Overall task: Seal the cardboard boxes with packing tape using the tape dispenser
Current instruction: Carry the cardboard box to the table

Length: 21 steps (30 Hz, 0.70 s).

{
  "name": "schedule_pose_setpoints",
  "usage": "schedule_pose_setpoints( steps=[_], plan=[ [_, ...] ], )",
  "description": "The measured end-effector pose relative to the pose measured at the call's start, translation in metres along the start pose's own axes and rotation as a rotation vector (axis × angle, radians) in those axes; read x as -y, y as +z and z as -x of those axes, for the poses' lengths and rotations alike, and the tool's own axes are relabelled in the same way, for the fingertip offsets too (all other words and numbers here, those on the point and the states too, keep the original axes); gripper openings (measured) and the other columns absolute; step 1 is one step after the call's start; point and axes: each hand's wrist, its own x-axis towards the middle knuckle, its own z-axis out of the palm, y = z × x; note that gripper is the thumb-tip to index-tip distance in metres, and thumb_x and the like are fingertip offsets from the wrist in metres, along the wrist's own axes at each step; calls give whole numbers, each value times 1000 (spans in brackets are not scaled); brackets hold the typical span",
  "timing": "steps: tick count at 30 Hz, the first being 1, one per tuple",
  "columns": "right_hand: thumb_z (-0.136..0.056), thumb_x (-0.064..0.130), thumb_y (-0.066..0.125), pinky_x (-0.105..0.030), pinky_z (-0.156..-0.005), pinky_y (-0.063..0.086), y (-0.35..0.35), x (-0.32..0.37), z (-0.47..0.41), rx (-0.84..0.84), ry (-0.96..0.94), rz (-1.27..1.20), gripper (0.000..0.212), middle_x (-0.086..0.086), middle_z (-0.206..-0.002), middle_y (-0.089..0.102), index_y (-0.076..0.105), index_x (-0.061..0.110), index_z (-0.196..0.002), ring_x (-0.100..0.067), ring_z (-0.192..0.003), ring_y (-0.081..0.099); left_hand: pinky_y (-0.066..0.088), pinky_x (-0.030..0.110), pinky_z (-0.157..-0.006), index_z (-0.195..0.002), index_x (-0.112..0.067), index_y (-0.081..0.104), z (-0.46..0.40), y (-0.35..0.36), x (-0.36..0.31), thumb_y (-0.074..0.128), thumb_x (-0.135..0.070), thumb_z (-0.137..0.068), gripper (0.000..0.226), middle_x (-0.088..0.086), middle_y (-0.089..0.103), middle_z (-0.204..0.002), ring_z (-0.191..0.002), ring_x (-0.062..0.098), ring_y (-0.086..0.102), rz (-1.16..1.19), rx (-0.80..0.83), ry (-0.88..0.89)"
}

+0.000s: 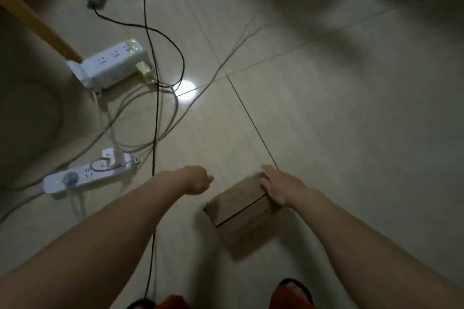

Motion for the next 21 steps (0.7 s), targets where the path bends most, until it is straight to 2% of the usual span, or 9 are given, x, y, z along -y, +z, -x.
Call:
schedule_pose_setpoints(
  steps=[2,3,6,9,11,13,17,18,21],
  plan=[
    [-103,41,28,-41,-99,41,10,-5,-9,16,21,6,53,-15,-142,46,17,18,-149,-32,-124,48,54,47,-82,-151,-7,20,-9,16,-2,24,-61,-98,75,27,45,-139,-106,46,61,154,277,-188],
    [-103,42,27,-41,-99,41,15,-6,-13,19,25,-6,54,-16,-142,46,15,18,-150,-32,-124,48,54,51,-81,-152,-9,17,-13,23,0,24,-67,-95,82,31,47,-135,-105,50,60,267,403,-245],
    [-103,41,27,-41,-104,38,24,-5,-16,29,59,-103,59,-18,-145,43,5,19,-152,-34,-129,44,47,57,-94,-150,-3,22,-15,40,-5,25,-64,-97,81,36,39,-140,-120,56,47,553,583,-276],
    [-103,39,28,-43,-100,42,23,1,-15,0,98,-194,57,-21,-143,43,10,13,-150,-37,-125,47,47,55,-98,-144,-1,31,-14,40,-9,40,-43,-102,60,30,46,-136,-115,46,55,710,466,-185],
    [-102,37,31,-48,-91,48,18,8,-11,-30,116,-269,50,-22,-136,48,22,10,-143,-40,-115,52,54,52,-88,-134,-4,41,-13,33,-7,62,-28,-93,52,20,56,-124,-100,34,61,765,313,-99],
    [-101,35,33,-51,-86,50,6,18,-5,-75,121,-366,42,-24,-128,52,28,10,-135,-41,-107,56,58,46,-79,-128,-10,40,-3,20,-5,82,-24,-76,68,11,54,-119,-100,27,60,744,156,-21],
    [-101,37,32,-49,-84,51,-49,44,36,-236,109,-437,38,-22,-122,56,30,14,-132,-40,-103,57,55,40,-87,-135,-18,23,57,-18,-21,96,-28,-49,113,8,41,-128,-113,25,49,563,-99,87],
    [-101,37,32,-47,-84,51,-69,50,53,-271,102,-429,39,-20,-123,56,30,15,-133,-39,-104,57,55,37,-86,-137,-20,21,79,-29,-28,96,-26,-49,116,8,34,-133,-115,26,46,548,-157,104],
    [-100,40,35,-47,-83,52,-131,72,115,-337,67,-411,41,-17,-125,52,34,16,-133,-36,-104,55,47,35,-98,-137,-21,22,149,-62,-47,95,-22,-52,112,9,20,-138,-124,30,41,415,-371,104]
  ],
)
